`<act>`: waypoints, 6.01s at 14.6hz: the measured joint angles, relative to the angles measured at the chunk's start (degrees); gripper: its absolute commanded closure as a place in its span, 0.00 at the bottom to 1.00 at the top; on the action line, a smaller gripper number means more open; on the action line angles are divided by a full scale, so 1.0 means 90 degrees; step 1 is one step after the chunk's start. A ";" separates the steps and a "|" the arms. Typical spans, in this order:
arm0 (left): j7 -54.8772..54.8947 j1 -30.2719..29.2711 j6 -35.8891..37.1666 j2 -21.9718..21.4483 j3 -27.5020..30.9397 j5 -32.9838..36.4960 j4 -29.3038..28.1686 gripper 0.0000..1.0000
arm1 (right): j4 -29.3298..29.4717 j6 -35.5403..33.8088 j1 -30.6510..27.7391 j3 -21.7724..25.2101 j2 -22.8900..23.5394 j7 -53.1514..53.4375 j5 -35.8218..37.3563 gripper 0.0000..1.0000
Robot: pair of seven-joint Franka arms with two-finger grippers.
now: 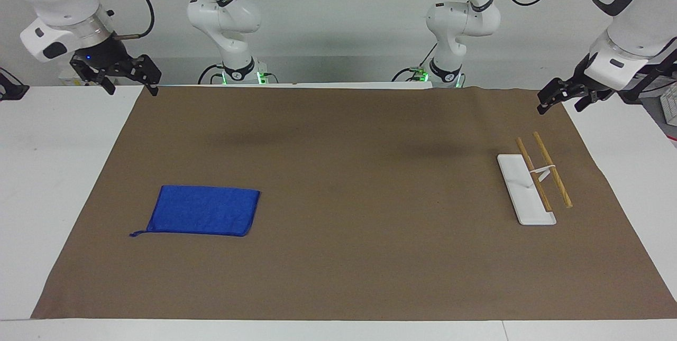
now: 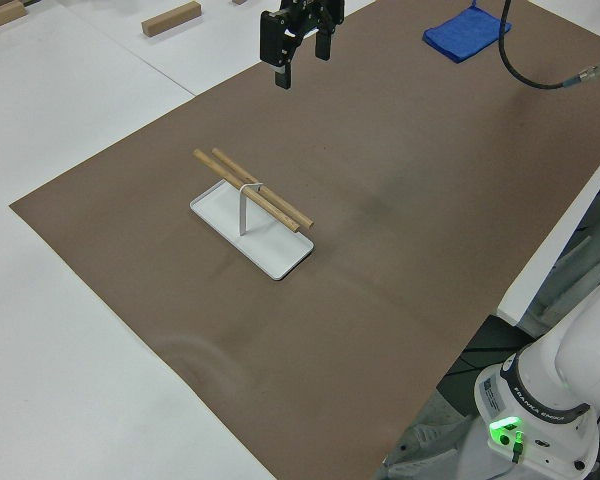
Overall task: Right arm passes towel to left arm to hang
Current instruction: 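Move the right gripper toward the blue towel, then lower the right gripper onto the towel's near edge and close it, then lift the towel with the right gripper toward the table center, then carry the towel with the right gripper while the left gripper approaches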
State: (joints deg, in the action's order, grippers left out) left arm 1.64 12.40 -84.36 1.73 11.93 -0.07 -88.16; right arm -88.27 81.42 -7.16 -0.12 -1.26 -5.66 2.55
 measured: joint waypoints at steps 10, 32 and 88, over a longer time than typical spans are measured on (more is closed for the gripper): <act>0.0002 0.0000 0.0000 0.0028 0.0041 -0.0070 0.0000 0.00 | -0.0020 -0.0279 -0.0007 0.0039 -0.0006 -0.0054 -0.0001 0.00; 0.0003 0.0008 -0.0149 0.0046 0.0017 -0.0112 -0.0232 0.00 | -0.1216 0.4419 0.0436 -0.0038 0.3042 0.0458 -0.0469 0.02; -1.0027 0.0086 -0.3605 0.0716 -0.2453 -0.2880 -0.1104 0.07 | -0.1007 0.3926 0.2977 -0.0094 0.2104 0.6971 -0.8716 1.00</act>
State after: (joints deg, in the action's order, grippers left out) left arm -88.61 13.17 -116.81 8.18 -10.14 -25.99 -98.09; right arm -97.33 116.75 19.63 -0.97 17.68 57.08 -75.90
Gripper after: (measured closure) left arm 0.070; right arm 0.930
